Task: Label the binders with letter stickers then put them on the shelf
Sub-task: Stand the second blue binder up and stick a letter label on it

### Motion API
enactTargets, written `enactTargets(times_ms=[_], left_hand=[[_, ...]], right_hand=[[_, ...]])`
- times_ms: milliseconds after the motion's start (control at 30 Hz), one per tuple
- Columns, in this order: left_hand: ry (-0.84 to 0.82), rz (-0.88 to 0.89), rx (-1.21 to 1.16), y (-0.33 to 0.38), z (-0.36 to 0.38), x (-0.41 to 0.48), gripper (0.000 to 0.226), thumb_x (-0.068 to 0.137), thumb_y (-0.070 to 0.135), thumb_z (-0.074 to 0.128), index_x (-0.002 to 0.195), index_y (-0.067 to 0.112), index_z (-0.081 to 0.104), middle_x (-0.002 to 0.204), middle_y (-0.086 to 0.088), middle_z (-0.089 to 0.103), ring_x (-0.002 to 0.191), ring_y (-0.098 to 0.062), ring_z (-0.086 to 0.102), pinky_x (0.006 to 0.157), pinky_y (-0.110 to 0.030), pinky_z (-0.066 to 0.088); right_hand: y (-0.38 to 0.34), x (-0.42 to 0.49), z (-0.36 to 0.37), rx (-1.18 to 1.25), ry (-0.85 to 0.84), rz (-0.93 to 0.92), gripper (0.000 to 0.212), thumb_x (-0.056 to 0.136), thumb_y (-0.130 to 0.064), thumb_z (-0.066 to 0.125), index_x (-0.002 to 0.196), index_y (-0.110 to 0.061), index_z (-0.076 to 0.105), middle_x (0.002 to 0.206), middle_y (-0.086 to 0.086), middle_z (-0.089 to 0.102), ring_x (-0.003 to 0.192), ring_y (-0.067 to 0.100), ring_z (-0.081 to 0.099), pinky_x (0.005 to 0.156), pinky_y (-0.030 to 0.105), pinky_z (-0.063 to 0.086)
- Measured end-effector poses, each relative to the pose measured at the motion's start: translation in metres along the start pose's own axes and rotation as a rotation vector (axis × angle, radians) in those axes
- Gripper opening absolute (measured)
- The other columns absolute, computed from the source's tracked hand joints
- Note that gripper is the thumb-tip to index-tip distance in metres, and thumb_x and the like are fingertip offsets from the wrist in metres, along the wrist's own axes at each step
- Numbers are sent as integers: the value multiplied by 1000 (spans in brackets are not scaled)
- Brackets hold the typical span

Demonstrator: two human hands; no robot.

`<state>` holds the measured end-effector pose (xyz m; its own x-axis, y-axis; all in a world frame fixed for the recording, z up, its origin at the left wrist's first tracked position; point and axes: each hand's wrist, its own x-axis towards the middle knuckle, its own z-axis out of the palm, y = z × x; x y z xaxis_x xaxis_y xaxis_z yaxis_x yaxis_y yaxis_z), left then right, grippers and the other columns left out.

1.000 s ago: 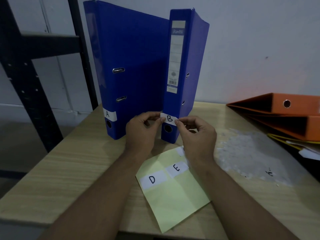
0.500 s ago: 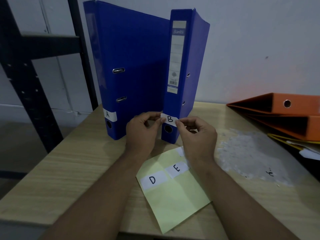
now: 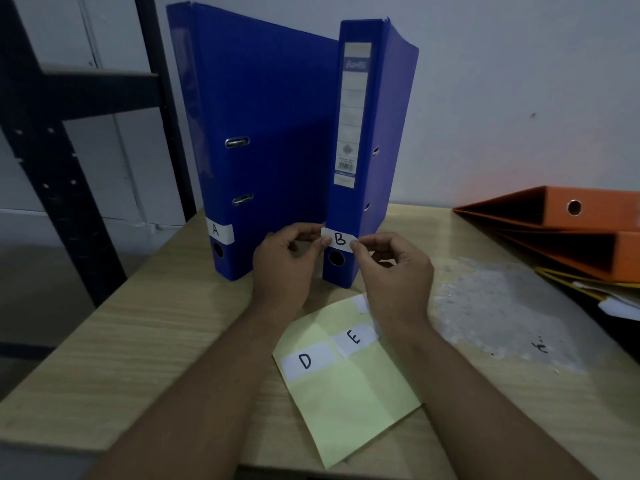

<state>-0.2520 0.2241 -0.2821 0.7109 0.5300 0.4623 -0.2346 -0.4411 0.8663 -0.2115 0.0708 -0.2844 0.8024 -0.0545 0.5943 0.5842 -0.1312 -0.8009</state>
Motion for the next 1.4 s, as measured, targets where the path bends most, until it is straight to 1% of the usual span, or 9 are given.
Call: enactTargets(times_ms=[167, 333, 400, 567, 700, 933, 1067, 1233, 1400], left_hand=[[-37, -10, -43, 4, -1, -1, 18, 99, 27, 73, 117, 27, 75, 113, 16, 74, 108, -2, 67, 81, -11, 53], [-108, -10, -144, 5, 2, -2, 24, 101, 26, 72, 124, 26, 70, 114, 15, 76, 108, 5, 68, 83, -6, 52], [-130, -10, -153, 4, 2, -1, 32, 97, 22, 76, 128, 26, 70, 114, 15, 77, 108, 2, 70, 88, -11, 55], [-133, -47, -252, 5, 2, -2, 30, 91, 7, 81, 114, 26, 76, 102, 16, 80, 101, 1, 73, 85, -11, 56], [-152, -90, -329, 8, 1, 0, 32, 91, -2, 77, 99, 29, 76, 90, 23, 79, 92, 6, 74, 78, -8, 54], [-189, -153, -299, 5, -2, 1, 29, 99, 8, 70, 113, 32, 76, 93, 35, 74, 92, 22, 66, 71, 0, 49], [-200, -167, -317, 5, -2, 2, 35, 100, 6, 68, 105, 40, 76, 98, 33, 75, 98, 17, 68, 75, -4, 52], [-206, -183, -336, 6, -3, 1, 36, 101, 6, 67, 111, 39, 76, 110, 24, 77, 107, 6, 70, 80, -9, 57], [-147, -210, -327, 3, -2, 2, 30, 98, 6, 71, 110, 33, 77, 105, 17, 80, 101, 3, 73, 76, -11, 58]], right_hand=[[-1, -1, 0, 22, -25, 39, 14, 92, -20, 85, 98, -26, 74, 89, -13, 75, 80, 11, 69, 71, 42, 63], [-5, -1, 0, 106, -92, 90, 56, 92, -25, 86, 142, -30, 62, 129, -17, 69, 108, 11, 70, 82, 32, 66], [-6, -1, 1, 140, -115, 125, 65, 91, -25, 87, 150, -28, 61, 132, -18, 70, 111, 9, 70, 86, 32, 66], [-4, 3, -1, 166, -129, 158, 59, 88, -16, 89, 142, -31, 69, 117, -16, 79, 110, 9, 74, 92, 40, 66], [-2, 2, -2, 146, -172, 112, 59, 92, -12, 84, 147, -24, 66, 127, -20, 76, 117, 5, 73, 101, 42, 62], [0, 2, -6, 254, -201, 181, 56, 98, -9, 77, 150, -21, 62, 133, -16, 74, 120, 4, 72, 101, 42, 63], [2, 3, -6, 319, -207, 252, 56, 97, -8, 77, 149, -23, 63, 132, -17, 75, 121, 4, 72, 98, 47, 64], [4, 3, -5, 358, -216, 290, 57, 95, -10, 78, 149, -23, 63, 134, -13, 75, 126, 11, 71, 101, 50, 62], [7, 4, -4, 342, -216, 277, 57, 96, -14, 79, 149, -22, 64, 137, -10, 74, 127, 13, 70, 101, 50, 62]])
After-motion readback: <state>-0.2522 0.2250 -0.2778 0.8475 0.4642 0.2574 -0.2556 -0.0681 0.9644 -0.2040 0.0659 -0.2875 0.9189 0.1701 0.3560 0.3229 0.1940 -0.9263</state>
